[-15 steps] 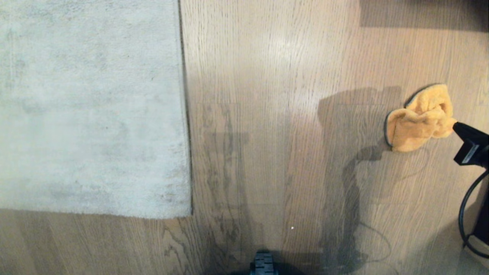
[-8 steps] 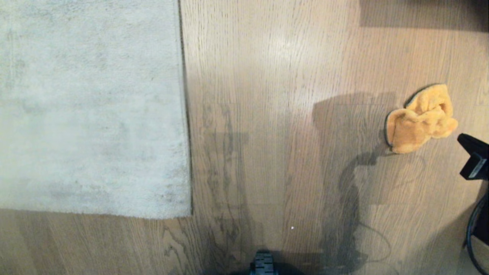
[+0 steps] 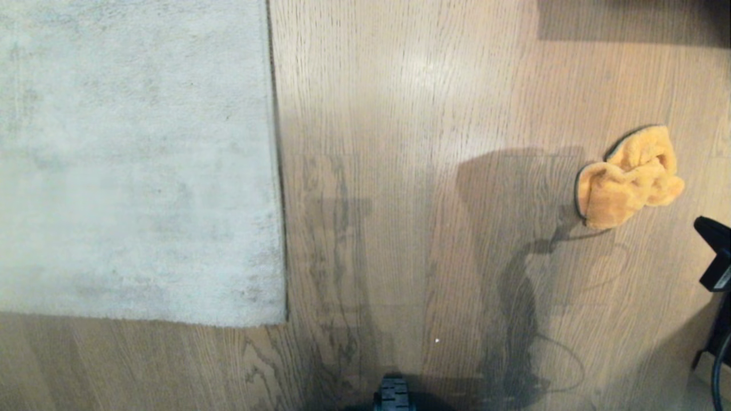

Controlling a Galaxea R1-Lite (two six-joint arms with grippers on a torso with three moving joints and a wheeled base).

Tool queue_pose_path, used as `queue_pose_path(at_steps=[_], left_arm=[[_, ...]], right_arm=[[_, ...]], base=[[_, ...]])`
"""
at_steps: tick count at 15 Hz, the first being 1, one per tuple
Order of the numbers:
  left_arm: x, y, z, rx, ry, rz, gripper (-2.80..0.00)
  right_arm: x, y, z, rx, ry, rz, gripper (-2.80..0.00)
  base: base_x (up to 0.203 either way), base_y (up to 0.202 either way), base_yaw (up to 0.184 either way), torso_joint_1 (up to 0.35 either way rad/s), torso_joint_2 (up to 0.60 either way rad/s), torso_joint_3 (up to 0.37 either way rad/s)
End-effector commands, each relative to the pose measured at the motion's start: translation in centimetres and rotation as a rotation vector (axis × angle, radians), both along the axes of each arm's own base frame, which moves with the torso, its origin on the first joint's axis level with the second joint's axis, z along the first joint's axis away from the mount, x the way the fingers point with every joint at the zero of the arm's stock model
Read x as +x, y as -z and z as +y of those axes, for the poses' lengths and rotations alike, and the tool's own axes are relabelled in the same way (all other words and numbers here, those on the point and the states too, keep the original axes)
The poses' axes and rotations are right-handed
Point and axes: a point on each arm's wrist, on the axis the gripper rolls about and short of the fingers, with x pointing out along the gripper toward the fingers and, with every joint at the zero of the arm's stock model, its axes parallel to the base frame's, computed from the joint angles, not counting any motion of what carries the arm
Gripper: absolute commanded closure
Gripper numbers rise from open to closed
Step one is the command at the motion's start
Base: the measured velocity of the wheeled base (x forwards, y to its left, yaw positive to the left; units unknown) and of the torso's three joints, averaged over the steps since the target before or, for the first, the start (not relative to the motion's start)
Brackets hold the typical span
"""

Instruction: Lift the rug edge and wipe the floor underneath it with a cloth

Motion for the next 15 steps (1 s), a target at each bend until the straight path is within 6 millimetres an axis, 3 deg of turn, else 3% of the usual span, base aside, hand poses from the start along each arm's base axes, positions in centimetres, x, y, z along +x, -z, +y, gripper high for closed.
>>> queue_pose_path(at_steps=[1, 9, 15], left_arm=[[0.0, 0.0, 0.0, 0.002, 0.001, -0.001, 0.00], [0.0, 0.0, 0.0, 0.002, 0.000, -0.001, 0.00], [0.0, 0.0, 0.0, 0.000, 0.001, -0.001, 0.00]], right_arm=[[-0.2, -0.2, 0.1, -0.005, -0.001, -0.015, 0.00], [-1.9, 0.7, 0.5, 0.000, -0.001, 0.005, 0.00], [-5.3, 0.1, 1.5, -0.007, -0.002, -0.019, 0.00]], base=[[0.000, 0.000, 0.000, 0.000, 0.00, 0.000], [0.000, 0.000, 0.000, 0.000, 0.00, 0.000], [0.000, 0.000, 0.000, 0.000, 0.00, 0.000]])
